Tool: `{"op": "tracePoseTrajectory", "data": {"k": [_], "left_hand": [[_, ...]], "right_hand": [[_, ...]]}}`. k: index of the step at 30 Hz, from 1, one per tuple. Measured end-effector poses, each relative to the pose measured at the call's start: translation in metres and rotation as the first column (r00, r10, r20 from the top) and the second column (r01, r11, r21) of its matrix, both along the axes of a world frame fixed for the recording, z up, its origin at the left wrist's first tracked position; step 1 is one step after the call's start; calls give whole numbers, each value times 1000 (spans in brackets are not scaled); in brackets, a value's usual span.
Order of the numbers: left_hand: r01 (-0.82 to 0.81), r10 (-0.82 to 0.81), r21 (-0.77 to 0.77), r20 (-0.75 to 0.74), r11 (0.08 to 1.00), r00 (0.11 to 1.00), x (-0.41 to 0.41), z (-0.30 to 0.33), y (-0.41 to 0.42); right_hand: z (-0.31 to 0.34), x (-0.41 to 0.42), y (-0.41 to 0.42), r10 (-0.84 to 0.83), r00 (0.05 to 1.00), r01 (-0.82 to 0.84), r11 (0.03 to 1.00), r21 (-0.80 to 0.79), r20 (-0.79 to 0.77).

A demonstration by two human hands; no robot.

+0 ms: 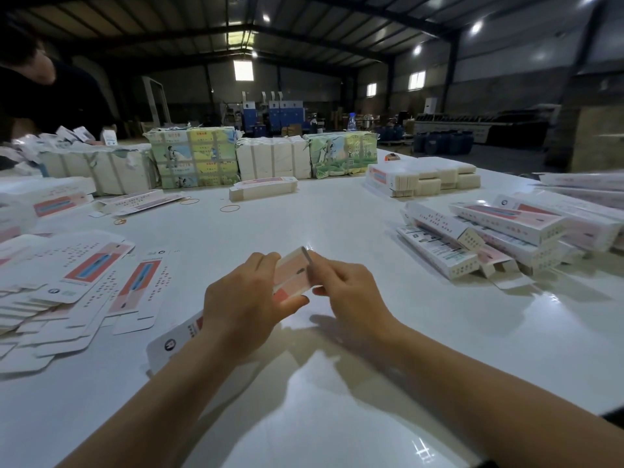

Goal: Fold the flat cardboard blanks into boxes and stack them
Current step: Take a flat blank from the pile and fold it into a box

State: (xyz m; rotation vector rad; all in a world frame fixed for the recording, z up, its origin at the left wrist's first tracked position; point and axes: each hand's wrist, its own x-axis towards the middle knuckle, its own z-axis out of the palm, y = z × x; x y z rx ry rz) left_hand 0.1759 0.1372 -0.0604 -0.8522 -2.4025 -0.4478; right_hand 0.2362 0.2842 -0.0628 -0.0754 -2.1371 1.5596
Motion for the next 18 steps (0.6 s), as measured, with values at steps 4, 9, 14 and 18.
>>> {"op": "tracePoseTrajectory", "data": {"k": [4, 9, 14, 18], "left_hand": [[20, -20, -5, -42, 1000, 999, 3, 3, 2], [47, -45, 21, -100, 999, 994, 6, 5, 3], [63, -59, 18, -173, 998, 983, 6, 5, 3], [44, -59, -65, -244, 997, 968, 5, 7, 1]], "right_hand": [[6, 1, 7, 135, 990, -113, 925, -362, 36], [7, 1, 6, 98, 994, -106, 920, -377, -40], [8, 2, 7, 153, 986, -168, 908, -383, -70], [6, 1, 7, 67, 995, -80, 979, -187, -76]]}}
